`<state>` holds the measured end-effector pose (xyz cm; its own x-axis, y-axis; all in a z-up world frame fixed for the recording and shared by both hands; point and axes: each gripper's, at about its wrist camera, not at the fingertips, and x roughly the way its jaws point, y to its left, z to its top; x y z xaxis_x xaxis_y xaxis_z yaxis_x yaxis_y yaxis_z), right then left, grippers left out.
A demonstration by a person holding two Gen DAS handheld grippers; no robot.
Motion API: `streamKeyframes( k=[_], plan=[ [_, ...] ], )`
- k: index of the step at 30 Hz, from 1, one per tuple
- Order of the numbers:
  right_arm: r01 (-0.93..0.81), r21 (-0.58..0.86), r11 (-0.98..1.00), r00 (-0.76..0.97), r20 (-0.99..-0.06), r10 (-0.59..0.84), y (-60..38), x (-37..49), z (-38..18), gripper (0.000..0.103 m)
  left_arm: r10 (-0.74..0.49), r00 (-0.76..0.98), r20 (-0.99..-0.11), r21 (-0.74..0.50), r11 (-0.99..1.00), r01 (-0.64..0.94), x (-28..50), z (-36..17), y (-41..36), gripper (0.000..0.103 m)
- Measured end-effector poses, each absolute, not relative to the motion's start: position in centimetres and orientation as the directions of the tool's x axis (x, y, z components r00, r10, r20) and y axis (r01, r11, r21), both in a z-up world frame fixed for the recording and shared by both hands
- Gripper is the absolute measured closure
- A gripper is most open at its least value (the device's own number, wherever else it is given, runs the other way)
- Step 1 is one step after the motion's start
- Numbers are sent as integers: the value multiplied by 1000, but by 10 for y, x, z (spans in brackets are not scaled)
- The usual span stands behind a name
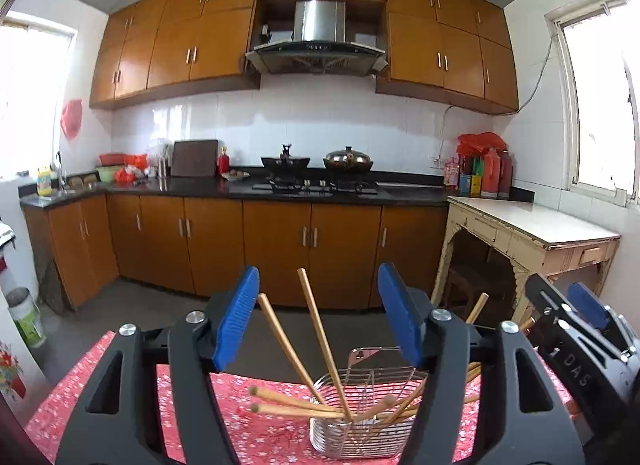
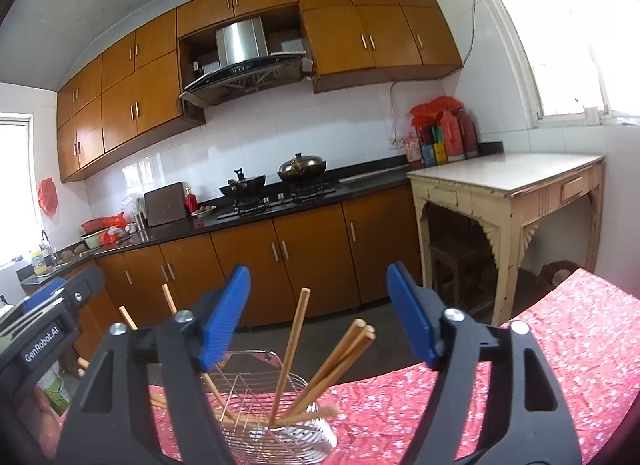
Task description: Organize utensils
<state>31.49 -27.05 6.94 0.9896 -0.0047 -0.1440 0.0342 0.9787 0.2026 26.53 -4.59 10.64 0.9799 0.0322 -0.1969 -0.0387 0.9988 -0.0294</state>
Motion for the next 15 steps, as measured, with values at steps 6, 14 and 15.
streamKeyframes(
  k=[6,14,15],
  plan=[
    [39,192,981,993,-113,-18,-276,288,77,12,52,983,-178,-15,998,-55,244,110,-38,32],
    [32,157,987,995,-99,-16,-271,240,80,4,86,977,-193,-24,995,-93,211,109,-9,13],
    [29,145,989,995,-102,-14,-269,233,80,4,84,977,-196,-28,995,-92,205,108,-5,9]
  ],
)
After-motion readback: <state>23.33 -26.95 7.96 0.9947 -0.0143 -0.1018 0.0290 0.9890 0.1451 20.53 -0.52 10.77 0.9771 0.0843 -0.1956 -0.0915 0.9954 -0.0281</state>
